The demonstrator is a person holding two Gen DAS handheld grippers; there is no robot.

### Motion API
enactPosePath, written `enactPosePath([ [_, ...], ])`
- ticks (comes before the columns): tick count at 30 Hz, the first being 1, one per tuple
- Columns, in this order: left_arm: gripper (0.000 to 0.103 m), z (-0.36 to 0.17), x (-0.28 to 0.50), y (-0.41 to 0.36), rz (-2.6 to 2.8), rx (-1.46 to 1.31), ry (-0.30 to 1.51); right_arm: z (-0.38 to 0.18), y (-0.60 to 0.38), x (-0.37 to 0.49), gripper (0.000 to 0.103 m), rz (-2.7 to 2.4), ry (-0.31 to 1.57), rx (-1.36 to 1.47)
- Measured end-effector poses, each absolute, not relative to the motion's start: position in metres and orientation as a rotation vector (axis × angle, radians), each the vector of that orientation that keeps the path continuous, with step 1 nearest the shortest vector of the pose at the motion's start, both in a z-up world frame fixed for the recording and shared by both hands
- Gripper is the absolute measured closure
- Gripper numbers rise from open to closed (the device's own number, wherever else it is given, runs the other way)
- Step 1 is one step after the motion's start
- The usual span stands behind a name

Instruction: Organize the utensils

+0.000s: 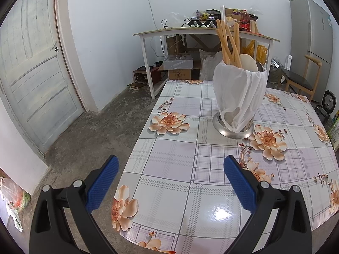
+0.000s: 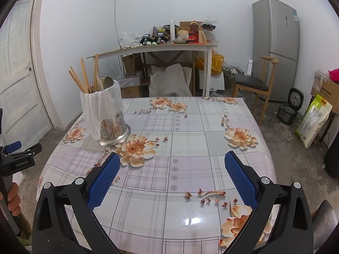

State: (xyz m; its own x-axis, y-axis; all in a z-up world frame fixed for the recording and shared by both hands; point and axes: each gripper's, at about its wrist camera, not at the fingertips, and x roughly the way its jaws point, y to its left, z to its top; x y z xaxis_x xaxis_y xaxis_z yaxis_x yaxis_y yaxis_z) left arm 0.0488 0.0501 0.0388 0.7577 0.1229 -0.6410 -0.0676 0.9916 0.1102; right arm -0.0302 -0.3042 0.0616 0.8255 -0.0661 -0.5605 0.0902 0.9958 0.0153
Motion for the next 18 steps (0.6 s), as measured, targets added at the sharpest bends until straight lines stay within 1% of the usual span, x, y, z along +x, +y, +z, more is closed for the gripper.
enactPosePath([
  [18, 0.006, 0.0387, 0.0497, 0.0498, 0.102, 0.084, 0.707, 0.0605, -0.3046, -0.0274, 0.008, -0.083, 0.596, 0.043],
])
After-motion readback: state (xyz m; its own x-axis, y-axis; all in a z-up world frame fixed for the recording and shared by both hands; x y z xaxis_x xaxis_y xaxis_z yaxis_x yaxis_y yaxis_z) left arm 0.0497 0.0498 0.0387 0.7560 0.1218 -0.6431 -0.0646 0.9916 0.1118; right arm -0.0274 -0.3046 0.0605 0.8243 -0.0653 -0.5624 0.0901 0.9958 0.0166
